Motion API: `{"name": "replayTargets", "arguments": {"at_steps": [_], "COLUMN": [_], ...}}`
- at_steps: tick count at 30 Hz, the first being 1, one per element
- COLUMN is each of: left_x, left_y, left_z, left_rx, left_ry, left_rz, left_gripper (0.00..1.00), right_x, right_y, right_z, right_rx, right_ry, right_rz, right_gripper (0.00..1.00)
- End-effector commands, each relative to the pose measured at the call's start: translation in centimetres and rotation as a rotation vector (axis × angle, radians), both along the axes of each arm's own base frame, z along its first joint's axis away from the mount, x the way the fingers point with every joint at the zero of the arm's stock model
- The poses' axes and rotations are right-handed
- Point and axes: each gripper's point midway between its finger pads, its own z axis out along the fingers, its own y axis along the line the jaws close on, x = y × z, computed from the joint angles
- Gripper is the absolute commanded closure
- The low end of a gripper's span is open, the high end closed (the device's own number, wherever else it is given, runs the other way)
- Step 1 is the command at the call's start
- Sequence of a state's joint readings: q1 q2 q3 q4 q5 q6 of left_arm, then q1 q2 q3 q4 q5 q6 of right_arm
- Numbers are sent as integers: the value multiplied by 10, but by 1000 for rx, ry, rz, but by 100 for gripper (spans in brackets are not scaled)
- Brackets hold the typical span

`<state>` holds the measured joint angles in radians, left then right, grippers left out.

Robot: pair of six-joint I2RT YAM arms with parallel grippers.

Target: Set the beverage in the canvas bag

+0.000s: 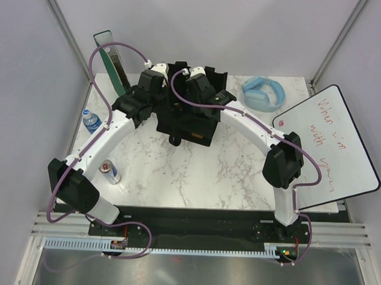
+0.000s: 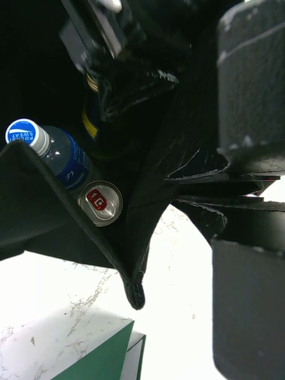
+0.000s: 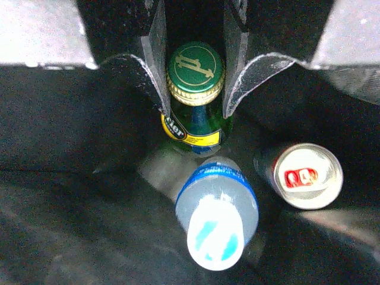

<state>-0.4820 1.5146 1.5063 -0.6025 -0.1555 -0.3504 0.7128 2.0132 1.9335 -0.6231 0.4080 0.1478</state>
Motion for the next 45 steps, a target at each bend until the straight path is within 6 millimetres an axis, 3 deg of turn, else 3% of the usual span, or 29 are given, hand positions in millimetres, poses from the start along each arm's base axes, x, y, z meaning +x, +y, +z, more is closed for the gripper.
{"name": "replayTargets", "arguments": {"at_steps": [1,6,13,16,17,20,23,28,32,37,43,45], "left_x": [7,6,7,6,5,4,1,-8,-17,-33,-66,-86], "left_y": [4,5,5,4,5,7,9,15,20,41,90,117], "left_z": [33,32,33,33,34,39,47,66,82,98,108,105], "left_rx": [-20,-15,-18,-21,-23,-24,-26,-50,-76,-96,-74,-73], "left_ry": [-90,-88,-90,-87,-88,-94,-107,-136,-164,-211,-234,-208], "left_rz": [22,27,27,26,27,33,34,53,64,139,319,383], "left_gripper": [84,82,74,63,54,34,24,10,9,10,8,8], "right_x": [17,17,22,21,21,17,11,-4,-11,-19,-43,-54], "right_y": [8,7,0,1,0,3,4,9,2,-12,-21,-18], "right_z": [19,-5,-11,-14,-11,6,45,93,116,140,181,187], "right_rx": [113,94,92,98,105,139,198,288,308,317,376,401], "right_ry": [-93,-56,-56,-45,-47,-59,-98,-127,-164,-204,-249,-238], "right_rz": [-37,-55,-68,-65,-66,-46,-20,43,41,22,63,108], "right_gripper": [100,96,75,68,63,54,50,42,39,37,35,31]}}
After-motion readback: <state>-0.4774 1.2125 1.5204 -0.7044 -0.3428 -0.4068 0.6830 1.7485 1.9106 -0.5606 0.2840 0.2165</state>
